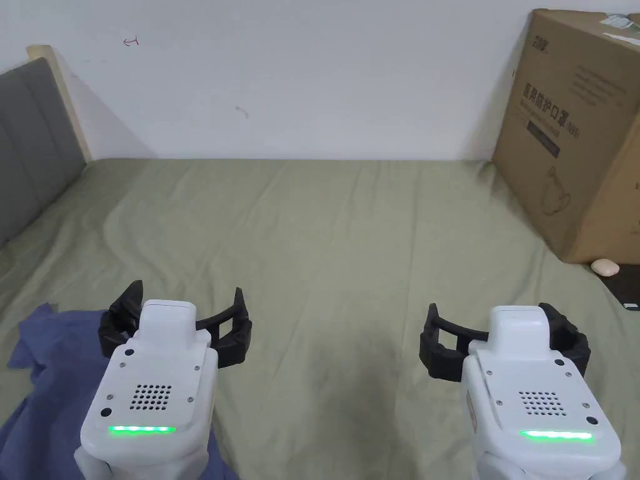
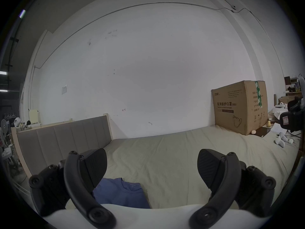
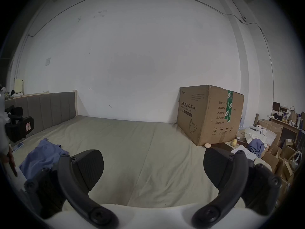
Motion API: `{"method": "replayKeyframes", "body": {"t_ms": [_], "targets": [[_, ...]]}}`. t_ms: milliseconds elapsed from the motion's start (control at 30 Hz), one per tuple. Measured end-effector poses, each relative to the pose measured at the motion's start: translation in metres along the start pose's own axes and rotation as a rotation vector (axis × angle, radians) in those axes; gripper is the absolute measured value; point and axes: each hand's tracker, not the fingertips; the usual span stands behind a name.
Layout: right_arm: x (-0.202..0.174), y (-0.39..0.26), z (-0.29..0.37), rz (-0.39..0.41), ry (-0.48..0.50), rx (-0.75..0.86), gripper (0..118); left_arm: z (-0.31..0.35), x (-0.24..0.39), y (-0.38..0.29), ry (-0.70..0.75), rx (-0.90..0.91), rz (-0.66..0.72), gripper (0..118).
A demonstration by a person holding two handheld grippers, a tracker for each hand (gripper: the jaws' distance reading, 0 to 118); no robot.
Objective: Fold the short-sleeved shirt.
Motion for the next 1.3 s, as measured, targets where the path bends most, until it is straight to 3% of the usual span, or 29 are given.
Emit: {"method": "replayKeyframes", "body": {"t_ms": [1200,1233,1267,1300], "targets": [[0.002,0.013,-0.002,-0.020,0.000,0.014,116,-0.001,-0.005,0.008,-0.011,-0.011,0.047,109],[0.001,0.013,0.000,-0.017,-0.004,0.015,112,-0.001,-0.004,0.007,-0.018,-0.011,0.049,103],[0.001,0.014,0.001,-0.015,-0.006,0.017,97,0.000,-0.004,0.008,-0.023,-0.010,0.053,78],[0.000,0.014,0.002,-0.010,-0.010,0.020,70,-0.001,-0.003,0.009,-0.035,-0.018,0.060,48]]}}
